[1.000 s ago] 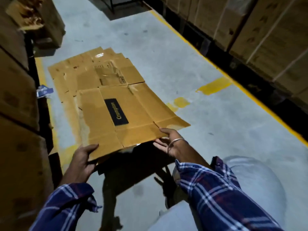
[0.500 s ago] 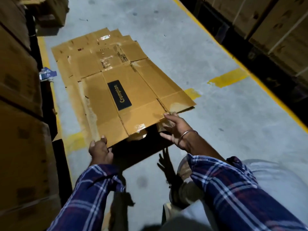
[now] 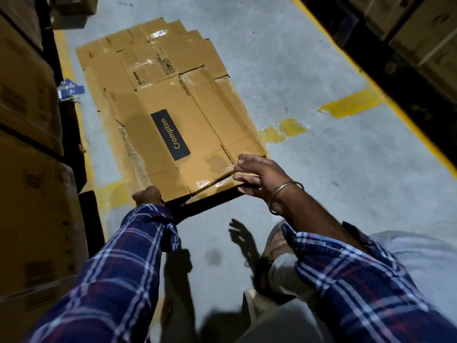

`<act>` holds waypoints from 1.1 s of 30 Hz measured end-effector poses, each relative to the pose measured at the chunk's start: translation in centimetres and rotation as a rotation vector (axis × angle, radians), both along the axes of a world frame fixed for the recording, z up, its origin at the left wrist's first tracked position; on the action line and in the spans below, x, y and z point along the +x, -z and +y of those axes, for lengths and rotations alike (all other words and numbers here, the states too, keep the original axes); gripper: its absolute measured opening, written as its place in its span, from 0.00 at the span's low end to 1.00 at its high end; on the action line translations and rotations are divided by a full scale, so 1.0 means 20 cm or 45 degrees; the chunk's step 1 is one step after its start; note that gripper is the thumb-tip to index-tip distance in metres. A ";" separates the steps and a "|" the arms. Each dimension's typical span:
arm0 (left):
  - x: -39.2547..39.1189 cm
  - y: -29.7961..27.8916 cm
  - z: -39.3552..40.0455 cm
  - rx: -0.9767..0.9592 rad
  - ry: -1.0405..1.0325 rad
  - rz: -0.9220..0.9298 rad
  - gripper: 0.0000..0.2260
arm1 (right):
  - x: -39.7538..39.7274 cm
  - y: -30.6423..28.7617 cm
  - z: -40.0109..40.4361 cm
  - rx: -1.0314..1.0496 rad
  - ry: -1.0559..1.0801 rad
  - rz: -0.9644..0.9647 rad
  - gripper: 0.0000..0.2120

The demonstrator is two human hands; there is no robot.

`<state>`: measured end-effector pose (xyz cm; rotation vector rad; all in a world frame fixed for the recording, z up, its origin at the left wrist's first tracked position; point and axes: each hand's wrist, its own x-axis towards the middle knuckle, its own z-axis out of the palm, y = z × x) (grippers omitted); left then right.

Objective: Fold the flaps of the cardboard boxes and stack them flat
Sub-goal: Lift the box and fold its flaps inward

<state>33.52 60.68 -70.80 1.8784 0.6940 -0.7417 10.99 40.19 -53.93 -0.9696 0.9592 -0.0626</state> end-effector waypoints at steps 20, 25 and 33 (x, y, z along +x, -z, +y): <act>-0.97 -0.82 -0.73 -0.743 0.925 -0.489 0.06 | -0.46 -0.67 -0.12 -0.338 0.658 -0.384 0.11; -1.37 -1.33 -1.03 -1.126 1.123 -0.711 0.05 | -1.11 -0.96 -0.16 -0.609 0.894 -0.437 0.10; -2.44 -1.80 -1.17 -1.617 1.853 -0.661 0.05 | -2.49 -1.17 0.02 -0.878 1.407 -0.137 0.09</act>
